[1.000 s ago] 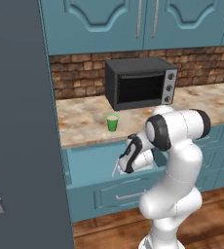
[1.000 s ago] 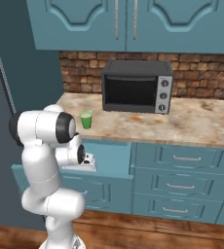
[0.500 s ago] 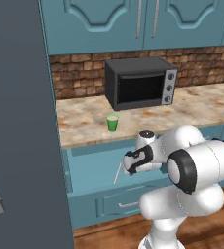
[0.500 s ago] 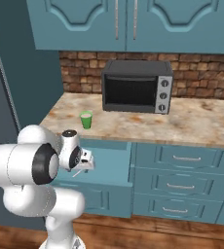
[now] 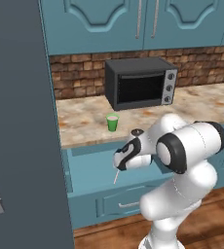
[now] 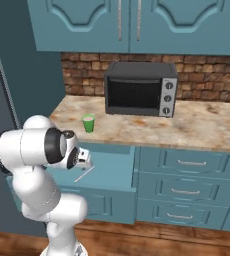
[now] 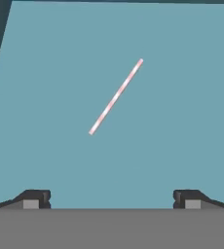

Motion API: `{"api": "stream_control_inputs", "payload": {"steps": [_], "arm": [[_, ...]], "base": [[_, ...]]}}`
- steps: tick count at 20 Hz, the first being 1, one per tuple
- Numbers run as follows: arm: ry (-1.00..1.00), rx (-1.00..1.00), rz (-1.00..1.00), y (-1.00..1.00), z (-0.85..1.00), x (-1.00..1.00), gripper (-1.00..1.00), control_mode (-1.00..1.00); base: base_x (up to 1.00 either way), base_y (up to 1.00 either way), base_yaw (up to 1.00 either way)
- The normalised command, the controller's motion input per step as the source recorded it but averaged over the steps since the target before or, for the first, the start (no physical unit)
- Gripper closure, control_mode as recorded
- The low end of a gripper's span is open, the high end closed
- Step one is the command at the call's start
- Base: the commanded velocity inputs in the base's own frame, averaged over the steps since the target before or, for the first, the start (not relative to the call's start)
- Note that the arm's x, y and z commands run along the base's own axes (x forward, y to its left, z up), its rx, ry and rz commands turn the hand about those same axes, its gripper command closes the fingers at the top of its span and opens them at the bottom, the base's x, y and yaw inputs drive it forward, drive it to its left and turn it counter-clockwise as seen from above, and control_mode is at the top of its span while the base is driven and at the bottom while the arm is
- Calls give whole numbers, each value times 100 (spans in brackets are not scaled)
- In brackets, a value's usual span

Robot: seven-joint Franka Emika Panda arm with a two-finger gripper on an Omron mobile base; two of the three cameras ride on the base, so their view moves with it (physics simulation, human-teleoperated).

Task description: Pick up the straw from the left drawer and put it inside the smoothie cup.

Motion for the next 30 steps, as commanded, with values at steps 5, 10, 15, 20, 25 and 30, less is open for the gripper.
{"api": "stream_control_inputs", "payload": {"steps": [5,10,15,20,25,30], "arm": [[0,0,-6,29,-14,53,-100,-100],[0,0,-10,0,-22,27,-100,-100],[0,0,-14,0,-32,29,-100,-100],[0,0,-11,2,-42,29,-100,-100],[2,0,-5,17,-31,28,-100,-100],[0,0,-3,8,-21,22,-100,-100]], "base": [[0,0,0],[0,0,0],[0,0,0],[0,0,0],[0,0,0],[0,0,0]]}}
